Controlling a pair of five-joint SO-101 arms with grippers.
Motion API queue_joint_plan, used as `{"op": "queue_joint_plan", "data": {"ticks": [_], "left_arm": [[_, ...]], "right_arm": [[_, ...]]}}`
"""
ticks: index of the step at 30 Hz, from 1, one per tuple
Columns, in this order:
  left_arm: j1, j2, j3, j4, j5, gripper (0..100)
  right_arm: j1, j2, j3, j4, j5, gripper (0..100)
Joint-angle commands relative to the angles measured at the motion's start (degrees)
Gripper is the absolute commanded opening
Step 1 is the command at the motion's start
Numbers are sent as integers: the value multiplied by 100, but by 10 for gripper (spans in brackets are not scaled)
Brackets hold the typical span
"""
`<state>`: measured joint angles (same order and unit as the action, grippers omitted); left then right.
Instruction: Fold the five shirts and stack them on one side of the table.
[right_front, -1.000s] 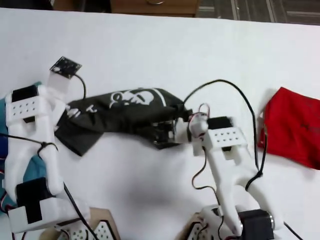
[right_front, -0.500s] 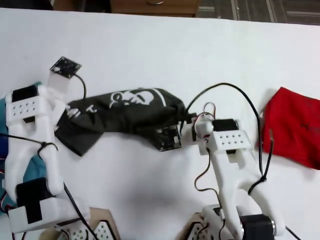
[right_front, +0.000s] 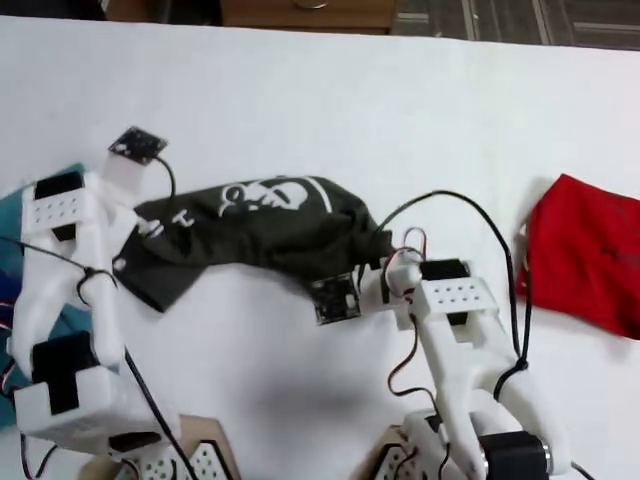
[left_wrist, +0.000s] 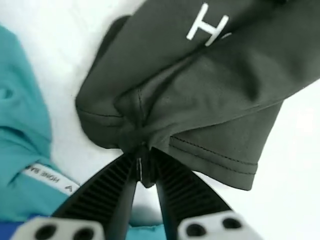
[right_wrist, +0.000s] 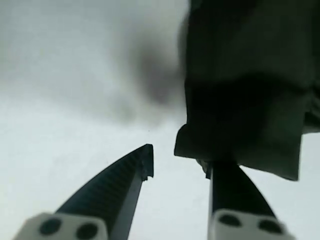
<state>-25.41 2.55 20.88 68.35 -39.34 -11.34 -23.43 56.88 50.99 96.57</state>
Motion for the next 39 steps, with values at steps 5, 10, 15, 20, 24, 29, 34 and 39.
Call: {"op": "queue_joint_plan", "data": {"ticks": [5, 10, 15, 20, 24, 29, 34, 39], "left_arm": [[-18, -26, -453, -9, 35, 24], [-18, -26, -453, -9, 35, 24], [-18, -18, -444, -9, 35, 24], [-18, -9, -488, -9, 35, 24], [-18, 9, -488, -9, 9, 24], [-9, 9, -497, -53, 9, 24], [18, 9, -497, -35, 26, 24], [18, 0, -479, -18, 26, 24]], "right_arm": [[-585, -207, -519, -57, -501, 183], [-1112, -207, -589, -251, -958, 183], [-1121, -207, -756, -426, -1002, 183], [-1103, -207, -949, -400, -1002, 183], [-1024, -198, -1240, 84, -1125, 183], [-1323, -163, -1521, 760, -3288, 182], [-1358, -189, -1565, 629, -4659, 180], [-1481, -163, -1635, 875, -4721, 180]]}}
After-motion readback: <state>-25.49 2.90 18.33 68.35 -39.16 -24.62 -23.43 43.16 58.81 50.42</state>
